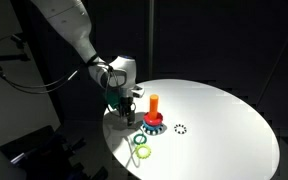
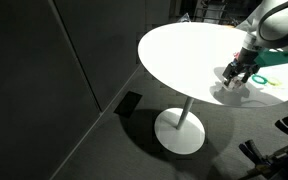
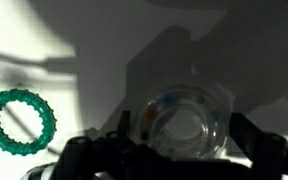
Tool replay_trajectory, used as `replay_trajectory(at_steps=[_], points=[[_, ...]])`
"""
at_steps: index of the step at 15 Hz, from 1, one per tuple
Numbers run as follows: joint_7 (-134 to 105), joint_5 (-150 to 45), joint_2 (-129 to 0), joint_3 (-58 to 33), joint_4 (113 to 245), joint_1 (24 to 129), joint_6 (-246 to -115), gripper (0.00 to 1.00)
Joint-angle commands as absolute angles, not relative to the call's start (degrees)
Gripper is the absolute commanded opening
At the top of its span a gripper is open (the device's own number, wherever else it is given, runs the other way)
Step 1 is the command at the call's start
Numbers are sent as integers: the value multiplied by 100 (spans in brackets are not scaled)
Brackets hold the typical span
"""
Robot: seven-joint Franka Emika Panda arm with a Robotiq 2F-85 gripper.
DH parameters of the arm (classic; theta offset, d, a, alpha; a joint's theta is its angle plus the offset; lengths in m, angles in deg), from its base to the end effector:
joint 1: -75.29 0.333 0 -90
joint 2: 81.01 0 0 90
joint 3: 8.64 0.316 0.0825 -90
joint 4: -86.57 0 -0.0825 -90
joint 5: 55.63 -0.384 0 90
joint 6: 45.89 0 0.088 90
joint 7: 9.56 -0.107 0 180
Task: Pick up the clear ring and put it on the ring holder
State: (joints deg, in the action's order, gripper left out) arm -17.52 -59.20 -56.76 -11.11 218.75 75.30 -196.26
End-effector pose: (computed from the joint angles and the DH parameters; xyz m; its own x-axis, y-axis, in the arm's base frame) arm 0.5098 -0.0246 0.1528 0.9671 -0.2317 -0.1049 -0.2322 -0.9726 0.0074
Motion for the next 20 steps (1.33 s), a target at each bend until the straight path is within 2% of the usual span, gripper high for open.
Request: replay_trajectory(at_steps=[1, 2, 4, 13, 20], points=[[-1949, -5832, -5567, -1203, 21721, 7621, -19625, 100], [-1951, -5832, -5566, -1205, 21714, 7621, -19617, 75], [-1973, -5827, -5589, -1214, 21701, 7626, -19596, 70], [-1948, -5876, -6198, -1331, 21616, 7496, -19184, 70], [-1851, -5888, -6824, -1351, 21332, 7346, -18135, 70]])
